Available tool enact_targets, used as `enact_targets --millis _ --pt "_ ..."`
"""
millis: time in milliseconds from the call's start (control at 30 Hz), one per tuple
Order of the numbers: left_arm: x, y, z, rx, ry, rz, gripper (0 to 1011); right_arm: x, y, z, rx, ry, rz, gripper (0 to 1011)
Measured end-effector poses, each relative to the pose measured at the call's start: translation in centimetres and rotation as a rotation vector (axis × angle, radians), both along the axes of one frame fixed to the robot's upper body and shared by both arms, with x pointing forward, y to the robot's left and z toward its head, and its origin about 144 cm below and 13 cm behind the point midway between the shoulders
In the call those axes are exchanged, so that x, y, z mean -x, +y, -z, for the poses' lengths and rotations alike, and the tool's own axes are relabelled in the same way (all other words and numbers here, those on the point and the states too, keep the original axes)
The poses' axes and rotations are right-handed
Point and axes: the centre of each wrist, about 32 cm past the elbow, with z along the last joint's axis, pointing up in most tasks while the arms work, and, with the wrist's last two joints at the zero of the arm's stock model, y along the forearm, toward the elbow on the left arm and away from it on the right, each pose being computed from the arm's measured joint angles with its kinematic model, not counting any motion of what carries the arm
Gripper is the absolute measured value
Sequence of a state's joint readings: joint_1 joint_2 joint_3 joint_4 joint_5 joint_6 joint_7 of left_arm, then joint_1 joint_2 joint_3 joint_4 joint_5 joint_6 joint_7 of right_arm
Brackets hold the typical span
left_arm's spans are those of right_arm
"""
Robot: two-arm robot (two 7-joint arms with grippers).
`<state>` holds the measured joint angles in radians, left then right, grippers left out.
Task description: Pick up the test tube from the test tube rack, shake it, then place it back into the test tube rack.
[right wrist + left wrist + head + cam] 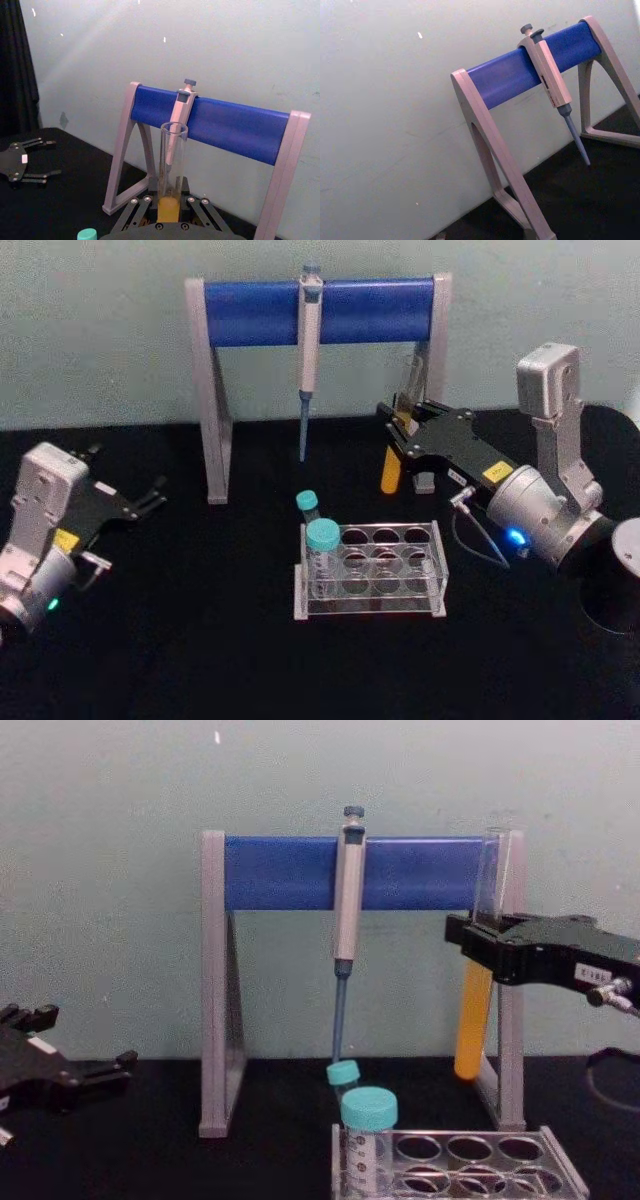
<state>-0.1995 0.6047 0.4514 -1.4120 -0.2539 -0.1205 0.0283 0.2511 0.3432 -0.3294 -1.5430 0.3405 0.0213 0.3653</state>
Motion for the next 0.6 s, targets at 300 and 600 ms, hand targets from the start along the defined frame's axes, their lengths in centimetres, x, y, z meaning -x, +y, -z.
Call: enact_targets --millis 300,600 --pt "0.00 0.00 0.00 0.000 0.000 0.000 1001 0.02 0.04 -0.04 -0.001 0.000 -0.002 232" --pt "0.00 0.00 0.00 0.000 0.000 0.000 1001 0.05 0.08 -0.08 -0.002 0.001 -0.004 232"
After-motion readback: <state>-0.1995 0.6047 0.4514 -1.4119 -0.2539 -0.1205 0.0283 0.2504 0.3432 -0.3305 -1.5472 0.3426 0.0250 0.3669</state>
